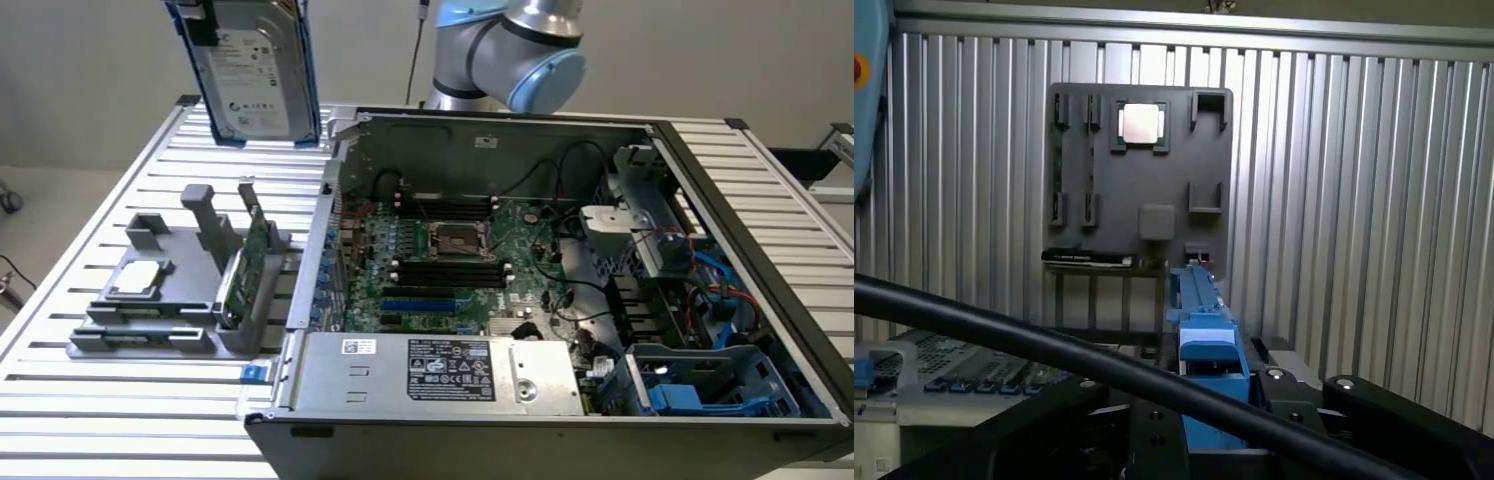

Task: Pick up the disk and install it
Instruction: 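Pick up the disk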

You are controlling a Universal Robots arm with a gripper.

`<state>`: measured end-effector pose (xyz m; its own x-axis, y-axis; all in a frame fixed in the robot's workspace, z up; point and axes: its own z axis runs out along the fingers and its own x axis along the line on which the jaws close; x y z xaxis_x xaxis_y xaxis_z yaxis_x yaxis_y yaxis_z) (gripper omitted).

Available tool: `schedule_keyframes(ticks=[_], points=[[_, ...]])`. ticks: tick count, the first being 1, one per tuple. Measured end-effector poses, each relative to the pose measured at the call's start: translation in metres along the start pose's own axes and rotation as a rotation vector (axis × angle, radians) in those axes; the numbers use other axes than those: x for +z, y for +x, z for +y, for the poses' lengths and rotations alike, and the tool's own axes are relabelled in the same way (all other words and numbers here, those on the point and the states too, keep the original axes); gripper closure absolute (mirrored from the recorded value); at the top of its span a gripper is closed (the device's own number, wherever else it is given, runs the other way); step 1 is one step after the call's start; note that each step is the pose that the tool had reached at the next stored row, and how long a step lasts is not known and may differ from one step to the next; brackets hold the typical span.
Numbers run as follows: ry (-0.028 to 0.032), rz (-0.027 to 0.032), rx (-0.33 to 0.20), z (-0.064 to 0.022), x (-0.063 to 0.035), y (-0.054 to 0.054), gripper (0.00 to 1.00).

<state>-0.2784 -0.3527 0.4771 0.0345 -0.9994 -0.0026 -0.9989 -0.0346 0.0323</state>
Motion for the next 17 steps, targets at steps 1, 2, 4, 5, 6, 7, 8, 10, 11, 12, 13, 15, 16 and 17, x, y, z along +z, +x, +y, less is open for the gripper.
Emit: schedule_keyframes(ticks=[1,2,4,5,6,7,8,10,11,12,13,15,16,17], points=[[-0.0001,0.0000,0.000,-0.0044,-0.0017,0.001,0.67],[0.0000,0.0000,0.000,-0.0091,-0.0033,0.002,0.67],[0.0001,-0.0001,0.000,-0.0179,-0.0063,0.004,0.67],[0.0000,0.0000,0.000,-0.0223,-0.0077,0.005,0.67],[0.0000,0.0000,0.000,-0.0267,-0.0091,0.006,0.67],[0.0000,0.0000,0.000,-0.0314,-0.0104,0.007,0.67],[0.0000,-0.0001,0.000,-0.0359,-0.0116,0.009,0.67],[-0.0002,0.0000,0.000,-0.0448,-0.0142,0.011,0.67],[-0.0003,-0.0001,0.000,-0.0493,-0.0152,0.012,0.67],[-0.0004,-0.0001,0.000,-0.0537,-0.0161,0.013,0.67],[-0.0007,0.0000,0.000,-0.0580,-0.0171,0.015,0.67],[-0.0011,-0.0001,0.000,-0.0672,-0.0185,0.018,0.67],[-0.0015,0.0000,0.000,-0.0716,-0.0192,0.020,0.67],[-0.0018,0.0000,0.000,-0.0761,-0.0199,0.021,0.67]])
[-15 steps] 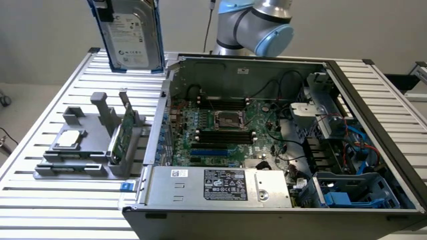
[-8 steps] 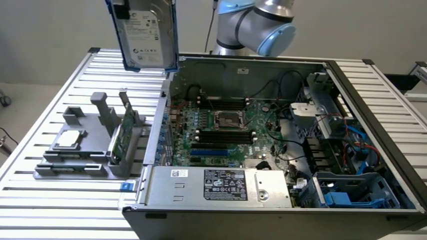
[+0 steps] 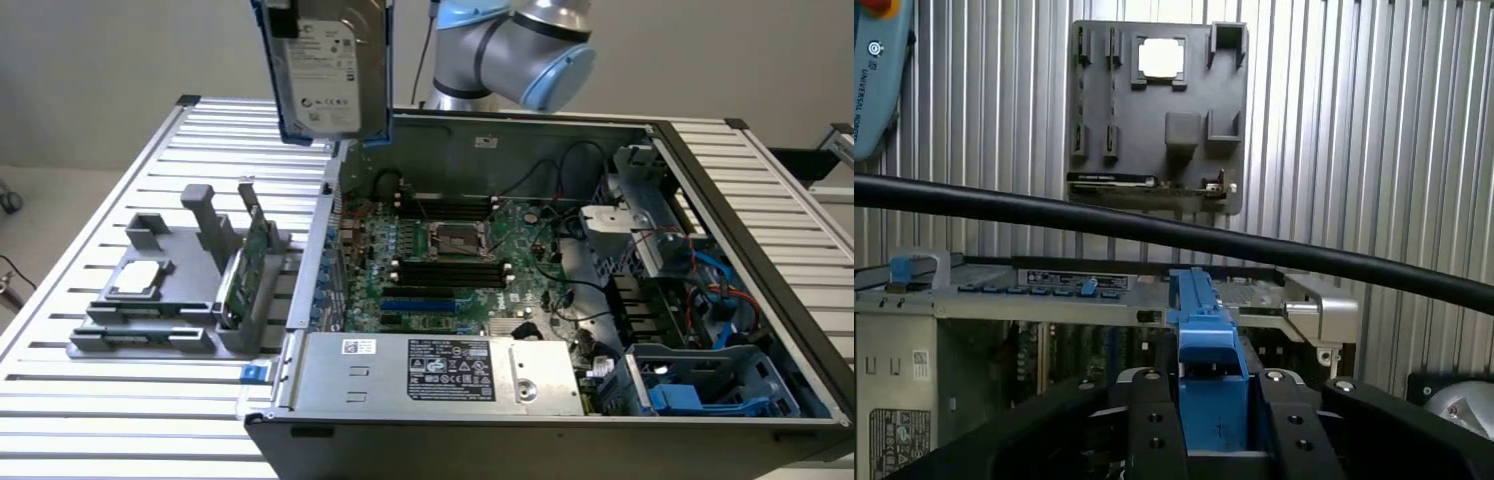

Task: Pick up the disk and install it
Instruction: 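Pick up the disk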

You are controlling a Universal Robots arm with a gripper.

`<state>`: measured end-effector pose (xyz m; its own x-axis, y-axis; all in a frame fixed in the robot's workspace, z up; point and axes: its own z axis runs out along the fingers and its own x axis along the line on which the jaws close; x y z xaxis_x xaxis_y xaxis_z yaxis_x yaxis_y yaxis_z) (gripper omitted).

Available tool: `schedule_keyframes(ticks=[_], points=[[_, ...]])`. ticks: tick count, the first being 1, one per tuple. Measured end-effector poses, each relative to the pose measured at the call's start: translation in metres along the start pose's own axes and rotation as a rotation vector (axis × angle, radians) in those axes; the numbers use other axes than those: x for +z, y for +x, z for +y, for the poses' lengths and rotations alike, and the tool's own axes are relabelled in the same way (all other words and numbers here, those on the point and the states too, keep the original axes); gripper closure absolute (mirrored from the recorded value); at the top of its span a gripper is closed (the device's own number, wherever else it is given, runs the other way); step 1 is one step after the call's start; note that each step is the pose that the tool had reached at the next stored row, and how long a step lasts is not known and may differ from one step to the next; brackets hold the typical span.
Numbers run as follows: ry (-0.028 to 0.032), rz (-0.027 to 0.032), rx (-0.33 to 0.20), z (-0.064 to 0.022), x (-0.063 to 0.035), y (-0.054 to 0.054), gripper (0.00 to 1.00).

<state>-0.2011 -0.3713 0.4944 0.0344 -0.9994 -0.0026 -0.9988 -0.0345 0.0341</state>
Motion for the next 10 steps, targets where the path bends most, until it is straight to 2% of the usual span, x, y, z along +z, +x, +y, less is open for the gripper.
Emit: schedule_keyframes(ticks=[4,10], points=[[-0.0036,-0.0003,0.000,-0.0180,-0.0027,0.006,0.67],[-0.0144,-0.0007,0.000,-0.0447,-0.0062,0.017,0.67]])
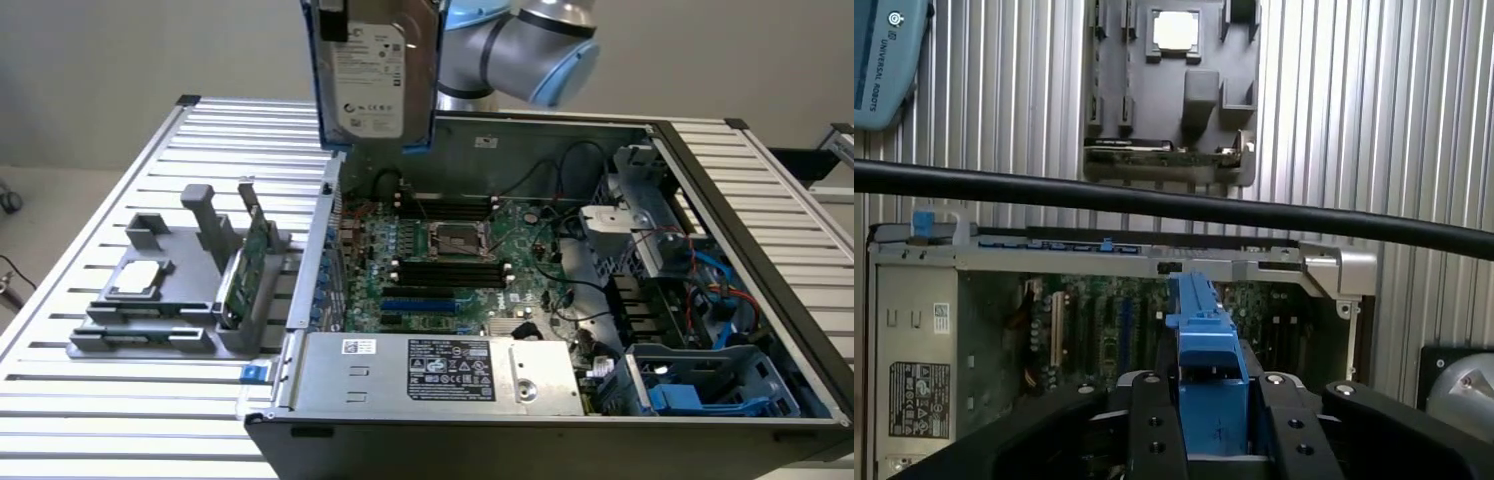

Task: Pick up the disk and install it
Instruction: 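Pick up the disk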

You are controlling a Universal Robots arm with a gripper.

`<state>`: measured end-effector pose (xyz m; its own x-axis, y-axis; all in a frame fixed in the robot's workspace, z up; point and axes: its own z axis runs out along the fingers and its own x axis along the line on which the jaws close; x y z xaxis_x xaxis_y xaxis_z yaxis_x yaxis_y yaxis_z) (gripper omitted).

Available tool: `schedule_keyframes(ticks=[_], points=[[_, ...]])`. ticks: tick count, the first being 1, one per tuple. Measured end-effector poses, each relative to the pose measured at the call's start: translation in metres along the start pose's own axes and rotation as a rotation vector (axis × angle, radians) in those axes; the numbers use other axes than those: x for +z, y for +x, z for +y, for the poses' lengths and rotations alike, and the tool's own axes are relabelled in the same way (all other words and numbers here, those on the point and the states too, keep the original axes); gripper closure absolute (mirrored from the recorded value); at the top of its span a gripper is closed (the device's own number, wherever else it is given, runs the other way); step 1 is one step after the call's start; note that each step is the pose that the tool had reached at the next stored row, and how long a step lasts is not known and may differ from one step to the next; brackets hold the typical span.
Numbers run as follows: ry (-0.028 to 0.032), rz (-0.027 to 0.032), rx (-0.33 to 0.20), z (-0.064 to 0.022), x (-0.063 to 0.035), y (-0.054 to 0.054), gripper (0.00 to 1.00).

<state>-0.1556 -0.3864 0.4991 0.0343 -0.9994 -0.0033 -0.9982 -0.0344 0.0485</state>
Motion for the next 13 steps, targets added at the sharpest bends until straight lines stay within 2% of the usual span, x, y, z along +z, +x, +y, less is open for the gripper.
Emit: schedule_keyframes(ticks=[6,13], points=[[-0.0100,-0.0001,0.000,-0.0268,-0.0039,0.011,0.67],[-0.0155,-0.0004,0.000,-0.0579,-0.0068,0.025,0.67]])
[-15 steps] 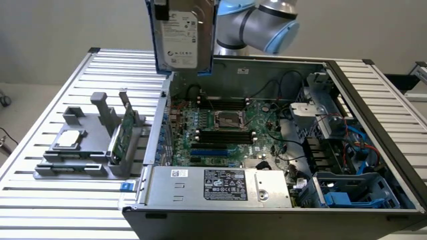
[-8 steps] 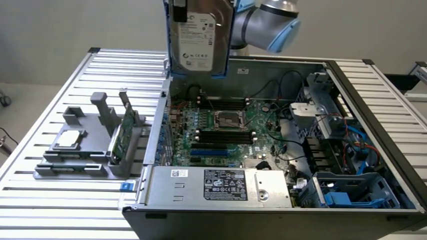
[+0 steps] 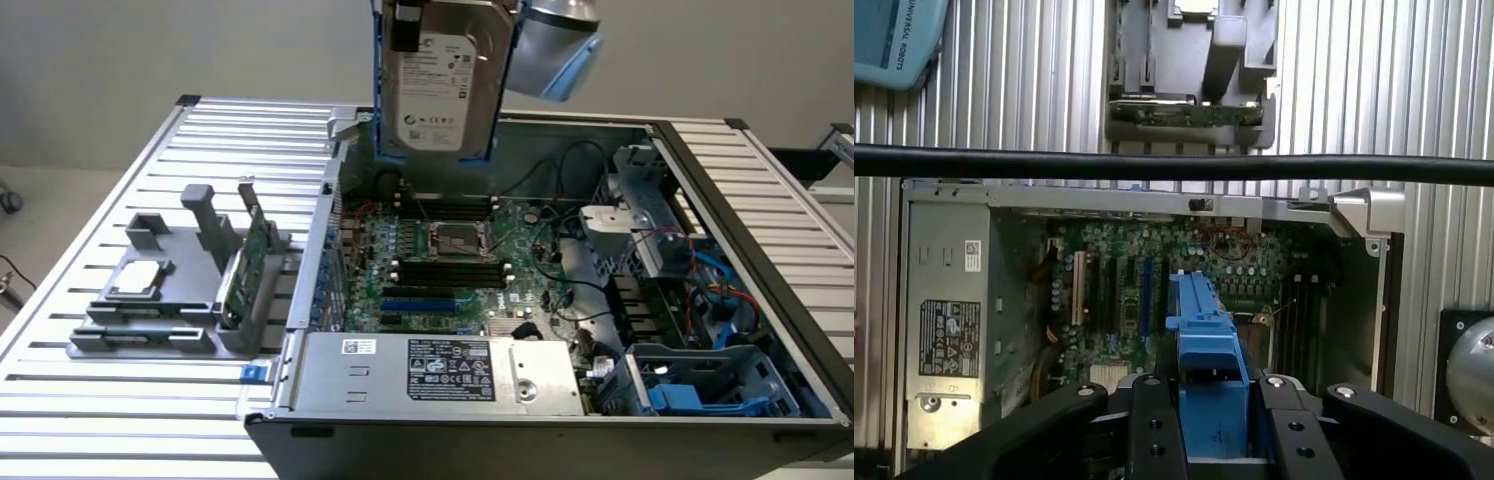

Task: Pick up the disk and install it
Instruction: 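Pick up the disk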

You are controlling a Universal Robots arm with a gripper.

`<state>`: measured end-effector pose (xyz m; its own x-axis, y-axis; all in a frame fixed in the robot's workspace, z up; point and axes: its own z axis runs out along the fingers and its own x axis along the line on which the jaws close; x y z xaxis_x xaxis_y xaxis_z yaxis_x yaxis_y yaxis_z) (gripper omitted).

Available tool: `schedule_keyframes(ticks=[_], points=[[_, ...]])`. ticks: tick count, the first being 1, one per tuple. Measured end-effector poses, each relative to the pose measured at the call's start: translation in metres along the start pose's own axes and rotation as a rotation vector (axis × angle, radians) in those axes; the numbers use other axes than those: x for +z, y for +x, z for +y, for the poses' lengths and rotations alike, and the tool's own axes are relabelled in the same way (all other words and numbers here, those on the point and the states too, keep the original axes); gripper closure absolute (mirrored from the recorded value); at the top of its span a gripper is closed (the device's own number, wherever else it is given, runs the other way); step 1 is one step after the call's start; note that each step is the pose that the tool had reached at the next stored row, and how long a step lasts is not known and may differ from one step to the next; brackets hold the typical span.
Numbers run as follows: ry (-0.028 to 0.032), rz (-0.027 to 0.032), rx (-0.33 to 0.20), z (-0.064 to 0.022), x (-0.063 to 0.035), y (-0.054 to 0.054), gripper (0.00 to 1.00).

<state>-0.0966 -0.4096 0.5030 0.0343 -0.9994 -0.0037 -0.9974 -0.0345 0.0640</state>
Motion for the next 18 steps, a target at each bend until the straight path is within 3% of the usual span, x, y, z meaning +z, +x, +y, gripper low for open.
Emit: schedule_keyframes(ticks=[12,18], points=[[-0.0104,-0.0004,0.000,-0.0507,-0.0051,0.026,0.67],[-0.0149,-0.0006,0.000,-0.0703,-0.0067,0.042,0.67]])
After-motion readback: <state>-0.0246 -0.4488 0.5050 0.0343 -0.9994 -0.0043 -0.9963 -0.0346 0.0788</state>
